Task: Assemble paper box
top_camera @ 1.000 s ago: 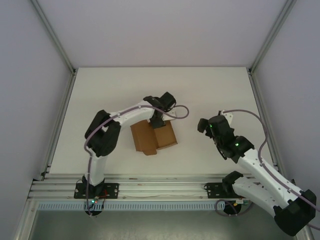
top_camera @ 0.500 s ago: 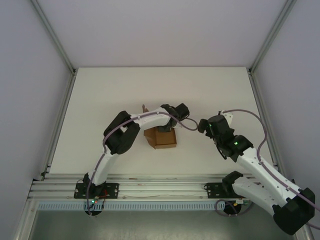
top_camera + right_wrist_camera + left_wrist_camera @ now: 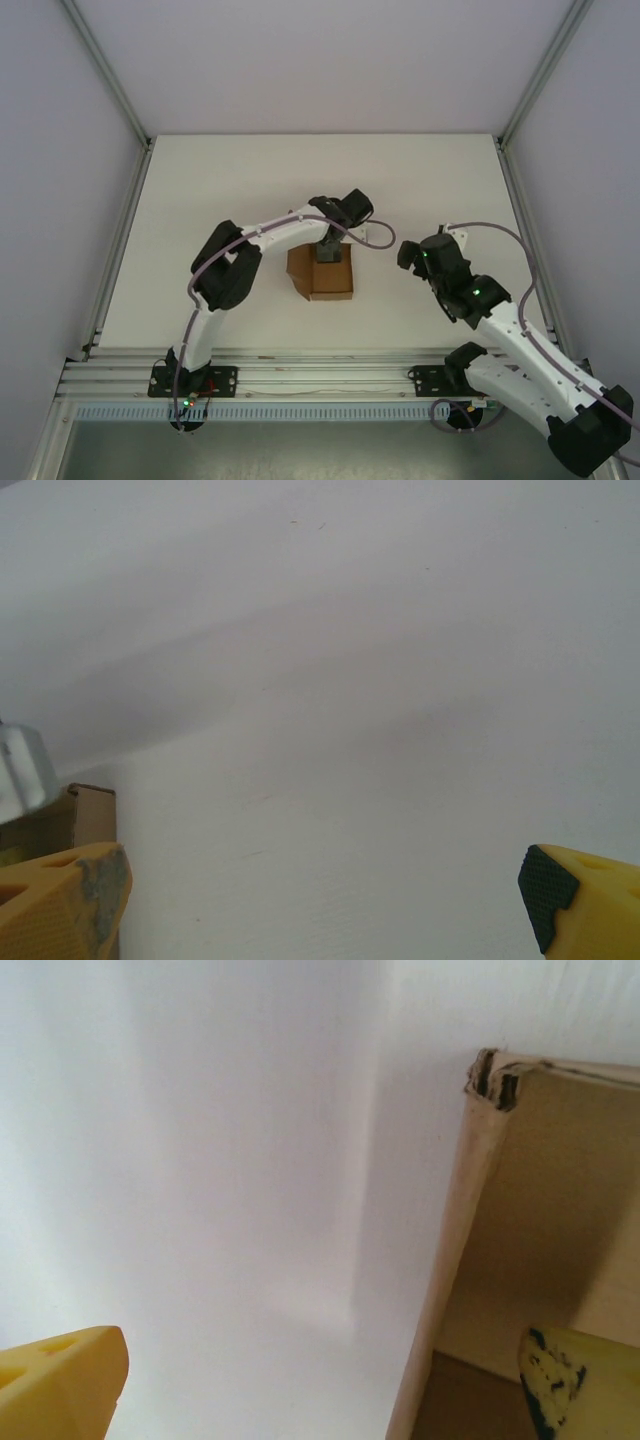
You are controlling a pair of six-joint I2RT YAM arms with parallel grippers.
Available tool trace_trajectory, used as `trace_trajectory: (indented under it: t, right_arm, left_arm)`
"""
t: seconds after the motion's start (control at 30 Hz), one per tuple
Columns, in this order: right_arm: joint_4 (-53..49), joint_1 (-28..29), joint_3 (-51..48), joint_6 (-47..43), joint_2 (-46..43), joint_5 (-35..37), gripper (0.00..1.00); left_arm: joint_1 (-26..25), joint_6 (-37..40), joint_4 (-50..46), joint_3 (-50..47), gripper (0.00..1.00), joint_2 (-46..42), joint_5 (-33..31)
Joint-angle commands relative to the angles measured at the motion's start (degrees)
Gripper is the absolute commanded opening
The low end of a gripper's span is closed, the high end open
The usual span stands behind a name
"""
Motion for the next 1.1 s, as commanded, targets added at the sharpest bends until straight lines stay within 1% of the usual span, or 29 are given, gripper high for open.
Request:
trace_trajectory:
  t: [0.0,0.1,0.2,0.3,0.4,0.47,0.57,0.67,0.73,0.77,0.83,0.93,0.97,1.0,1.07]
  right_arm:
    - [-1.07,-0.29,0.81,-3.39,-1.22,0.15,1.00]
    - [-0.56,-0.33,1.46,-5.73,-1.16,-1.00,1.00]
    - [1.55,-0.35,2.17,-10.16,-0.65,-5.37,1.00]
    - [5.27,-0.28,3.23,-14.54,2.00,-9.48,1.00]
    - [9.34,-0.28,5.40,-23.17,8.39,-19.41,1.00]
    - [9.06,-0.27,9.73,-28.86,15.60,-26.37,1.00]
    - [5.87,-0.11,18.53,-40.13,28.25,-33.77,1.00]
    - [1.92,0.76,27.26,-54.37,40.69,-37.18,1.00]
    - [-4.76,1.54,33.58,-67.43,48.52,-40.27,0.97]
    - [-7.44,1.83,36.08,-71.88,51.89,-40.79,0.96]
    - [-11.12,2.56,42.49,-75.12,58.66,-40.04,0.94]
    - [-18.89,3.72,51.49,-78.84,67.07,-39.72,0.88]
    - [-19.88,4.12,53.28,-79.27,69.03,-38.89,0.86]
    - [-20.19,4.64,54.69,-79.26,70.86,-37.34,0.81]
    - [-19.37,5.19,56.04,-77.95,73.37,-35.09,0.76]
  left_arm:
    - [1.33,-0.08,-0.79,0.77,1.00,-4.52,3.47]
    - [3.05,-3.06,0.96,0.84,1.00,-8.09,7.02]
    - [6.34,-9.73,6.74,-1.03,1.00,-13.99,11.21]
    - [10.01,-21.98,15.73,-5.95,1.00,-21.51,12.53]
    - [13.35,-40.12,23.79,-14.00,1.00,-30.02,8.20]
    - [16.46,-50.56,26.58,-20.64,1.00,-35.58,7.96]
    - [21.42,-60.66,28.31,-30.20,1.00,-41.31,8.29]
    - [25.20,-66.44,26.64,-36.49,1.00,-44.02,7.97]
    - [26.63,-67.84,26.34,-40.35,1.00,-45.07,7.93]
    - [27.17,-68.32,26.71,-42.05,1.00,-45.59,7.85]
    - [28.11,-68.67,27.44,-45.14,1.00,-46.68,8.29]
    - [29.36,-69.09,27.70,-47.73,1.00,-48.35,8.08]
    - [29.58,-69.13,27.63,-48.21,1.00,-48.84,7.54]
    - [29.85,-69.10,27.51,-48.40,1.00,-49.23,7.08]
    - [30.19,-68.81,27.13,-48.55,1.00,-49.74,7.07]
